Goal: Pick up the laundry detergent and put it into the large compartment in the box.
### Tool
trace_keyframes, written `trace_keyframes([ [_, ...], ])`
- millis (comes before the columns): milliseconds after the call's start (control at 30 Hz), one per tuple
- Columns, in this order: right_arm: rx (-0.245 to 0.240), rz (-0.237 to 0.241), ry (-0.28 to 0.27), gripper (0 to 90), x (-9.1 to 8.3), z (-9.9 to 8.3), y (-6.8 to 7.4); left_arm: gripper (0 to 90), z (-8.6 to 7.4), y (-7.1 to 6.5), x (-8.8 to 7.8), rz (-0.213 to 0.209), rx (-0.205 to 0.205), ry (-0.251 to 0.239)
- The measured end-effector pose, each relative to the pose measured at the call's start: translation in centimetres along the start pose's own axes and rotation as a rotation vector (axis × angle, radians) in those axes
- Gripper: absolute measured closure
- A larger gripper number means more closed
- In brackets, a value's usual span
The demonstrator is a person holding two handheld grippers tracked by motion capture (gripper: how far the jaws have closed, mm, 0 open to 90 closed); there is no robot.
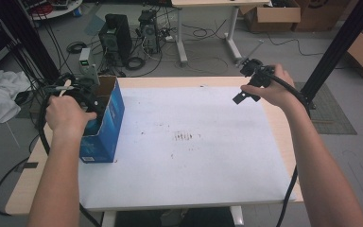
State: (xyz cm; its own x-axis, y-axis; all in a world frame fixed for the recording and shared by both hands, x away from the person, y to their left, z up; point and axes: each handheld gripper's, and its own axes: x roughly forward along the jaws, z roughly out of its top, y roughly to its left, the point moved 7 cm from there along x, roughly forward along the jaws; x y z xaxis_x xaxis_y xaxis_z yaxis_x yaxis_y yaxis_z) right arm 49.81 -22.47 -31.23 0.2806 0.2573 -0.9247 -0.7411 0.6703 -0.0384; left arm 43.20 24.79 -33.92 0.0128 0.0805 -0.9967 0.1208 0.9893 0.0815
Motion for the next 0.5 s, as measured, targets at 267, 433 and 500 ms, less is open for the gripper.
trace_keyframes([
  [267, -0.002, 0.003, 0.0, 17.8, 0.0, 0.1, 0.1, 18.2, -0.3, 0.0, -0.9, -0.013, 0.01, -0.019],
  [433, -0.004, 0.004, -0.005, 17.8, -0.1, 0.1, 0.2, 17.9, -0.5, 0.0, -2.0, 0.0, 0.017, -0.025],
  [500, -0.004, 0.003, -0.006, 17.8, -0.1, 0.1, 0.2, 17.9, -0.6, -0.1, -2.6, 0.006, 0.022, -0.033],
])
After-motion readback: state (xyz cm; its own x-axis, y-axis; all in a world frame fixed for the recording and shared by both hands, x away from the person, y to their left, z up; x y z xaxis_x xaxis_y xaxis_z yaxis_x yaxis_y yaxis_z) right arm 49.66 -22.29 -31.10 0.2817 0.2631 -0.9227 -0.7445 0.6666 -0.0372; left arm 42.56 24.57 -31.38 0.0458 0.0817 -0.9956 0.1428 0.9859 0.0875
